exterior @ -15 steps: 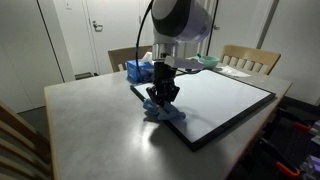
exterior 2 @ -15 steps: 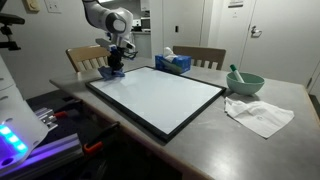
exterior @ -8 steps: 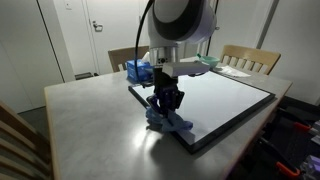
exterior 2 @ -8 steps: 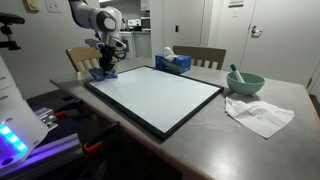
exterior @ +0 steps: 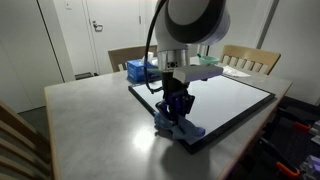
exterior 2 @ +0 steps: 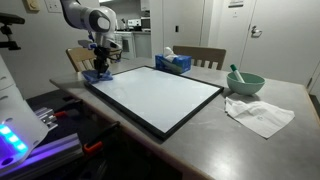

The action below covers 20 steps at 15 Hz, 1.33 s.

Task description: Wipe the whiteboard with the blue towel

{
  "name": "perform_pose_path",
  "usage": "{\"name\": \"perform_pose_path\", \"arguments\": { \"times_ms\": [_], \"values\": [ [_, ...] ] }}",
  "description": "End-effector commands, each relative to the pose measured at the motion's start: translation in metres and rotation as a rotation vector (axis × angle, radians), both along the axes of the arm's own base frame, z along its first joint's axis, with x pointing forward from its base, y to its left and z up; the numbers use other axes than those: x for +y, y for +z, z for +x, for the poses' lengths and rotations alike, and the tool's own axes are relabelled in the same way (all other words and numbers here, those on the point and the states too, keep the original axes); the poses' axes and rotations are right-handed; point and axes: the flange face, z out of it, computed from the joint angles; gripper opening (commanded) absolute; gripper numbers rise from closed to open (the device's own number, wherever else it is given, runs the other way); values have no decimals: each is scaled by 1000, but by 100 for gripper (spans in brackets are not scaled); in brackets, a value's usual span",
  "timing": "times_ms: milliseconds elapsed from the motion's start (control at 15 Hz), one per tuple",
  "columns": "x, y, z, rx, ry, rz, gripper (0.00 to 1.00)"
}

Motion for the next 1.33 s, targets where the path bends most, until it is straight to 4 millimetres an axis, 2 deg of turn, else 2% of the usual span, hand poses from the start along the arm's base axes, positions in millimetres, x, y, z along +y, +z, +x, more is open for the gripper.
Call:
{"name": "perform_pose_path", "arguments": {
  "times_ms": [0,467,1267],
  "values": [
    [-13,-11,-20,-57,59,-7,4],
    [-31,-11,-26,-166,190,7,4],
    [-81,-28,-38,-246,125,50,4]
  ]
}}
